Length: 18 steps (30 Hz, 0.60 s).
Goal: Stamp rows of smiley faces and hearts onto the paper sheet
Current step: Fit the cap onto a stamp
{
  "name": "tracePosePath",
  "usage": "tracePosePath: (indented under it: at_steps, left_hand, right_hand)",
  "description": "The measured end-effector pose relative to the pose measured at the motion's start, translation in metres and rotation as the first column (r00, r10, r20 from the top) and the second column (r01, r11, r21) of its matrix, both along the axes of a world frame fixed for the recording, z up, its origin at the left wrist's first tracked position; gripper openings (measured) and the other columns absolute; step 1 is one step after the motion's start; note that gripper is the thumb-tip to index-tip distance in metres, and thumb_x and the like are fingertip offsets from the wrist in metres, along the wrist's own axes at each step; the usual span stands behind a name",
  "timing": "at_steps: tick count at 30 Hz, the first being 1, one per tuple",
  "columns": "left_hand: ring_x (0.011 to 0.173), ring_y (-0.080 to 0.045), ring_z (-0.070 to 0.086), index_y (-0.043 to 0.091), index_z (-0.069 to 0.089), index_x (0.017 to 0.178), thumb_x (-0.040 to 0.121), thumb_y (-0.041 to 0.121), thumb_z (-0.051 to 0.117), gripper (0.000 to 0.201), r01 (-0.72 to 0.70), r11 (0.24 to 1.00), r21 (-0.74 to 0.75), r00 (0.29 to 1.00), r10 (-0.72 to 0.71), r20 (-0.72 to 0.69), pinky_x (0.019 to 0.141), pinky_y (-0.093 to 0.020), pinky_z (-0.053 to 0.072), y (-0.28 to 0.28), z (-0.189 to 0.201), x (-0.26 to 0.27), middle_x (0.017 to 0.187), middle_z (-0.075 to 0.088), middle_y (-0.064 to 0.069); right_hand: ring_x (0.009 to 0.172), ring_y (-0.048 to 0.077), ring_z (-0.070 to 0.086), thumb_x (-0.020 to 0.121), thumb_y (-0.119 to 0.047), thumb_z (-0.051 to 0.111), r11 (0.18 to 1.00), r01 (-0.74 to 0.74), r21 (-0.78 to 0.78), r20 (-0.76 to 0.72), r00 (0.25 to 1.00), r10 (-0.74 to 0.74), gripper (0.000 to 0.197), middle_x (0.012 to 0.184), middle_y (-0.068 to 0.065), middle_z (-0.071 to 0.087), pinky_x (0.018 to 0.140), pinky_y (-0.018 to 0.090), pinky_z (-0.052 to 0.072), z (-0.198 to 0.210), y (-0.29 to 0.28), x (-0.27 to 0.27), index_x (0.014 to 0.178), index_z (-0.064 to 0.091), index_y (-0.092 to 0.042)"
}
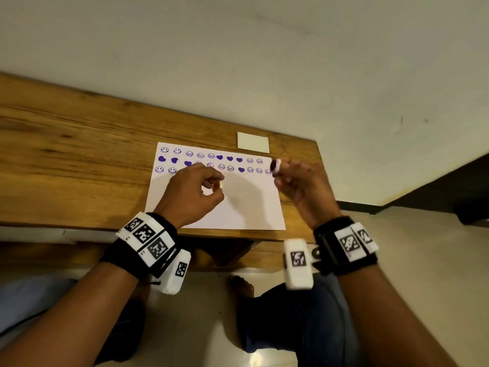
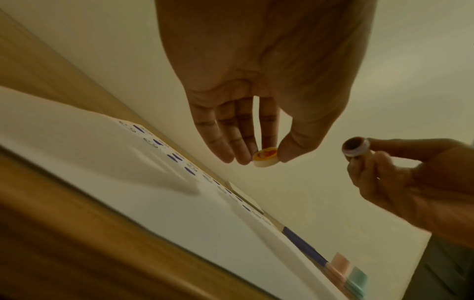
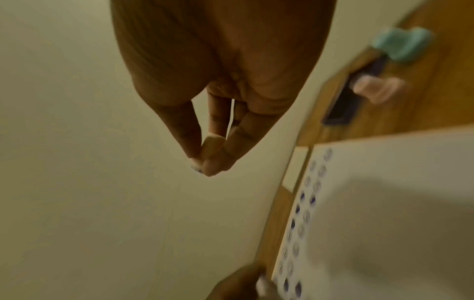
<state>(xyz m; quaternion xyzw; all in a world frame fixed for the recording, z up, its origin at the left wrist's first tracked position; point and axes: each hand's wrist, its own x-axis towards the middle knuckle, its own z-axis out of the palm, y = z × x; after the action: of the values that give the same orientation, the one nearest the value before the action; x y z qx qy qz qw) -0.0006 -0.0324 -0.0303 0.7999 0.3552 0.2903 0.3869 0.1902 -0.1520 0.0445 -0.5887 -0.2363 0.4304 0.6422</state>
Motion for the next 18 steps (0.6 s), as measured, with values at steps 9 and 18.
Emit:
tracePosePath:
  at_steps: [9, 18]
  left_hand:
    - [0.093, -0.016, 0.062, 0.020, 0.069, 0.112, 0.081, 0.018, 0.069, 0.031, -0.048, 0.998, 0.050, 0.979, 0.057, -0.197, 0.083, -0.031, 0.050, 0.015, -0.004, -0.010, 0.109, 0.057, -0.002]
    - [0.110, -0.026, 0.055, 0.020, 0.065, 0.122, 0.085, 0.022, 0.060, 0.037, 0.138, 0.986, 0.092, 0.862, -0.074, -0.502, 0.093, -0.036, 0.045, 0.006, -0.005, -0.011, 0.118, 0.064, -0.005]
  right_hand:
    - [0.076, 0.023, 0.069, 0.060, 0.004, 0.074, 0.986, 0.061, 0.157, -0.727, 0.683, 0.073, 0.031, 0.096, 0.016, 0.064, 0.063, 0.027, 0.061, -0.039, 0.001, -0.043, 0.091, 0.072, 0.000]
    - [0.068, 0.023, 0.064, 0.045, 0.004, 0.081, 0.979, 0.059, 0.193, -0.786, 0.607, 0.119, 0.053, 0.093, 0.017, 0.061, 0.057, 0.026, 0.058, -0.053, 0.006, -0.042, 0.094, 0.063, -0.002]
